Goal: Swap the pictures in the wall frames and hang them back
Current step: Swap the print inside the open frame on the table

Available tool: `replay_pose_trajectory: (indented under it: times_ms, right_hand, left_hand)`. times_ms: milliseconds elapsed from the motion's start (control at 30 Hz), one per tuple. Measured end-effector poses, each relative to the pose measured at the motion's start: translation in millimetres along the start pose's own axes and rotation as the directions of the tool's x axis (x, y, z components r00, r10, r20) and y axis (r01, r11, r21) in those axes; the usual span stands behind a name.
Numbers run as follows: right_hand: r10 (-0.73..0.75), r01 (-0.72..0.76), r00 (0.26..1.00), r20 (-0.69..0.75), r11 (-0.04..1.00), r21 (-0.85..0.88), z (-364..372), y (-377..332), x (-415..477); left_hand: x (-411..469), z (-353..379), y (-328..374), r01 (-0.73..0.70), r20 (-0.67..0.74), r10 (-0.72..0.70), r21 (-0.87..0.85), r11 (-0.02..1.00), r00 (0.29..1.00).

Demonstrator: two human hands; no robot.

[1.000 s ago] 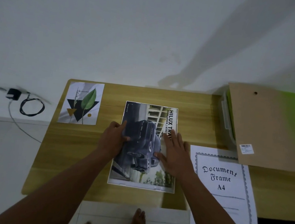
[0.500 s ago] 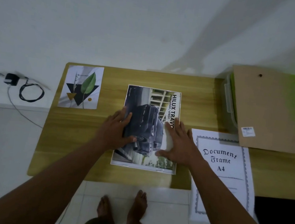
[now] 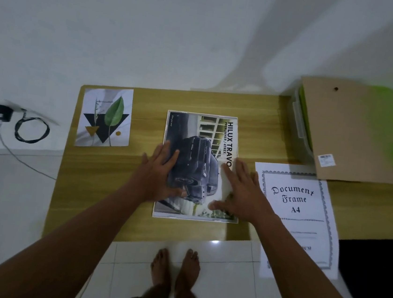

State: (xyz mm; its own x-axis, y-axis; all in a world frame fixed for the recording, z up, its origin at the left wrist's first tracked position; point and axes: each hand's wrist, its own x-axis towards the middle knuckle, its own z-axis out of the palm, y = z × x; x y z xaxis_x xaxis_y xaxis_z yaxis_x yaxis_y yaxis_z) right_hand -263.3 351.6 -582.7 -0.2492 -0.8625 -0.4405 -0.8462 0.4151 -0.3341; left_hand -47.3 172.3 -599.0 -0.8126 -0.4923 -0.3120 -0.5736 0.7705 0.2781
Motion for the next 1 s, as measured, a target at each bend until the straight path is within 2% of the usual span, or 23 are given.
replay_pose_trajectory:
  times_ms: [100, 233, 400, 467, 567, 767, 900, 1000]
  right_hand:
    - [0.02, -0.02, 1.0, 0.006, 1.0, -0.02, 4, -3, -5]
    - [0.041, -0.041, 0.999, -0.013, 0.999, 0.036, 5, -6, -4]
    - [0.053, -0.047, 0.997, -0.057, 0.993, 0.107, -12, -13, -5]
    - [0.066, -0.048, 0.99, -0.127, 0.989, 0.141, -27, -15, -9]
    - [0.068, -0.037, 0.97, -0.234, 0.99, 0.135, -63, -4, -13]
    - [0.163, -0.125, 0.917, -0.363, 0.984, 0.127, -143, 72, -34]
    - [0.3, -0.265, 0.888, -0.349, 0.953, 0.146, -184, 148, -44]
    - [0.387, -0.356, 0.874, -0.293, 0.922, 0.155, -203, 204, -45]
  left_hand:
    - [-4, 2, -3, -0.037, 0.035, 0.036, 0.05, 0.998, 0.999]
    - [-3, 1, -3, -0.033, 0.045, 0.03, 0.064, 0.997, 0.999]
    - [1, -9, 5, 0.031, 0.033, -0.033, 0.058, 0.998, 0.999]
    - [8, -22, 18, 0.037, -0.019, -0.037, 0.002, 0.999, 0.999]
    - [28, -51, 55, -0.038, -0.163, 0.024, -0.088, 0.995, 0.986]
    - [86, -99, 163, -0.092, -0.242, 0.029, -0.252, 0.963, 0.97]
    - [127, -115, 235, -0.078, -0.218, -0.021, -0.434, 0.898, 0.976]
    - [158, -116, 275, -0.027, -0.172, -0.064, -0.483, 0.875, 0.983]
